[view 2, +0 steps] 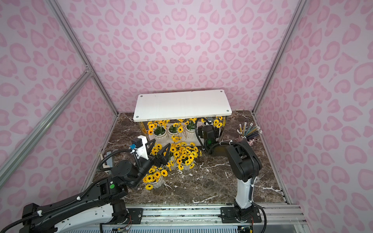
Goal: Take the sunflower pots off the shelves
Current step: Pick up the sunflower pot from the shelf.
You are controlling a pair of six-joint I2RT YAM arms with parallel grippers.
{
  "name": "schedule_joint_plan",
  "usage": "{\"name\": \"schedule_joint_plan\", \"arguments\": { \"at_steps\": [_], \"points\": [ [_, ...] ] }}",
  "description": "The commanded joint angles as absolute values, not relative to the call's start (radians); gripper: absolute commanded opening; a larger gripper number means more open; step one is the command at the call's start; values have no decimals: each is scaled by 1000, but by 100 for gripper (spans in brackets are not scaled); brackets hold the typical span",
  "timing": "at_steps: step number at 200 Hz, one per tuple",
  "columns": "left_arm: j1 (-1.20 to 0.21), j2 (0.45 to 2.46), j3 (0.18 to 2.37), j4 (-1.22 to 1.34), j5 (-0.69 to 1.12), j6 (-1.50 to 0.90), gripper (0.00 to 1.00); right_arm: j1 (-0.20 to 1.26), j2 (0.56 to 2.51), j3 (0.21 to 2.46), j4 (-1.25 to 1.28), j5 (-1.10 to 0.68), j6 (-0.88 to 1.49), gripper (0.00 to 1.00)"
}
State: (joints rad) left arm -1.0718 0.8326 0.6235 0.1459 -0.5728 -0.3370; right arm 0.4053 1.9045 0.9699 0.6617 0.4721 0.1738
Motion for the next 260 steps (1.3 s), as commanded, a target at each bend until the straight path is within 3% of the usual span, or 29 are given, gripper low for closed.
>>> {"name": "schedule_joint_plan", "arguments": {
  "at_steps": [1, 107, 179, 195, 218, 260],
  "points": [
    [-1071, 831, 628, 186, -572, -325, 96, 407, 1892, 961, 679, 465, 166, 89],
    [-1071, 821, 624, 188, -562, -334, 96, 435, 1822, 879, 708, 466, 157, 73],
    [-1071, 819, 622, 194, -546, -341, 96, 478, 1746, 782, 681, 524, 197, 72],
    [-1071, 816, 620, 192, -545, -342, 96, 475, 1740, 775, 671, 524, 201, 79],
    [-1071, 815, 618, 196, -546, -344, 96, 483, 1733, 775, 660, 517, 189, 98],
    [-1071, 819, 620, 198, -547, -347, 96, 483, 1717, 754, 702, 503, 156, 99]
  ]
}}
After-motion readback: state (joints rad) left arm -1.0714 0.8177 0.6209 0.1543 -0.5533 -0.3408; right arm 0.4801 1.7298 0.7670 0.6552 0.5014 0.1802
